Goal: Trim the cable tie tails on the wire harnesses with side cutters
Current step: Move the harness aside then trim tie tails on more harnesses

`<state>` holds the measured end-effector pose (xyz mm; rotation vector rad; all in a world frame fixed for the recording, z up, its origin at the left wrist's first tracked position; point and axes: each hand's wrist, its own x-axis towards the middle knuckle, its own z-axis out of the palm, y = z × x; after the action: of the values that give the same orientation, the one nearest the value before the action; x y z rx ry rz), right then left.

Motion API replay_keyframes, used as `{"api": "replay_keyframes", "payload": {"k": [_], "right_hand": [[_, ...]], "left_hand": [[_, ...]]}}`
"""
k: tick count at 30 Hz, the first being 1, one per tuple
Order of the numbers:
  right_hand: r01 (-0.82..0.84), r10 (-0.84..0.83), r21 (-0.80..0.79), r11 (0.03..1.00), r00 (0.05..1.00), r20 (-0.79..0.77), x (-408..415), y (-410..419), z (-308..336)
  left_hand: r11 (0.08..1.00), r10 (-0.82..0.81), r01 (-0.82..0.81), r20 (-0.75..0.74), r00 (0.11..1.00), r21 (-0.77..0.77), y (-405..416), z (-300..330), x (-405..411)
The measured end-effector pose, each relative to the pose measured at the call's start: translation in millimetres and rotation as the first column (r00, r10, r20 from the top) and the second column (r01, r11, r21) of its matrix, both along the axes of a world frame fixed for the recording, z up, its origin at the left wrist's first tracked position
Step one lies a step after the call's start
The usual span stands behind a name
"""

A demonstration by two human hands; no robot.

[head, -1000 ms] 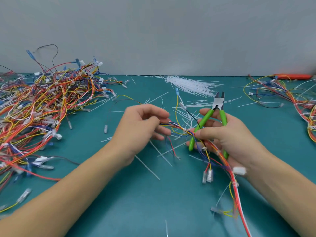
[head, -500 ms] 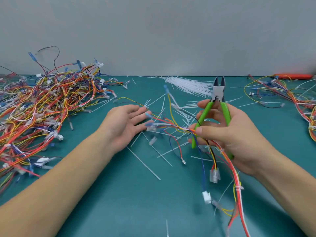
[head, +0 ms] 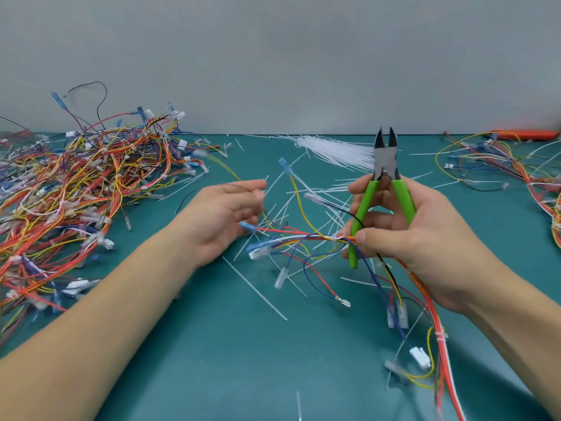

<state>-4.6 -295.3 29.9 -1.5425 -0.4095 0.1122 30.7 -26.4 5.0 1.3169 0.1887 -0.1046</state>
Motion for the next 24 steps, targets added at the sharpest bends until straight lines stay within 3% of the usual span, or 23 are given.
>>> {"api": "replay_keyframes", "payload": {"k": [3, 8, 11, 14, 16, 20, 24], "right_hand": [[0.058, -0.046, 0.125, 0.99, 0.995, -0.093, 3, -3, 4], [0.217, -0.15, 0.276, 0.936, 0.958, -0.245, 14, -14, 13], [0.284, -0.14, 0.394, 0.874, 0.924, -0.356, 22, -21, 13], [0.354, -0.138, 0.454, 0.817, 0.886, -0.442, 32, -24, 10], [0.418, -0.179, 0.454, 0.787, 0.859, -0.481, 36, -21, 5], [0.492, -0.342, 0.254, 0.833, 0.818, -0.463, 41, -19, -10], [0.5, -0.459, 0.038, 0.865, 0.819, -0.343, 42, -22, -13]], "left_hand": [[0.957, 0.055, -0.083, 0.107, 0.993, 0.276, -6, -4, -4], [0.921, 0.169, -0.187, 0.083, 0.982, 0.342, -6, -7, -5], [0.957, 0.195, -0.2, 0.047, 0.98, 0.21, -9, -5, -6], [0.975, 0.212, -0.212, -0.001, 0.977, -0.062, -13, -1, -7], [0.937, 0.247, -0.248, -0.038, 0.968, -0.245, -14, 0, -6], [0.842, 0.318, -0.301, -0.039, 0.947, -0.447, -15, 2, -6], [0.816, 0.311, -0.256, 0.021, 0.95, -0.518, -14, 4, -8]]}}
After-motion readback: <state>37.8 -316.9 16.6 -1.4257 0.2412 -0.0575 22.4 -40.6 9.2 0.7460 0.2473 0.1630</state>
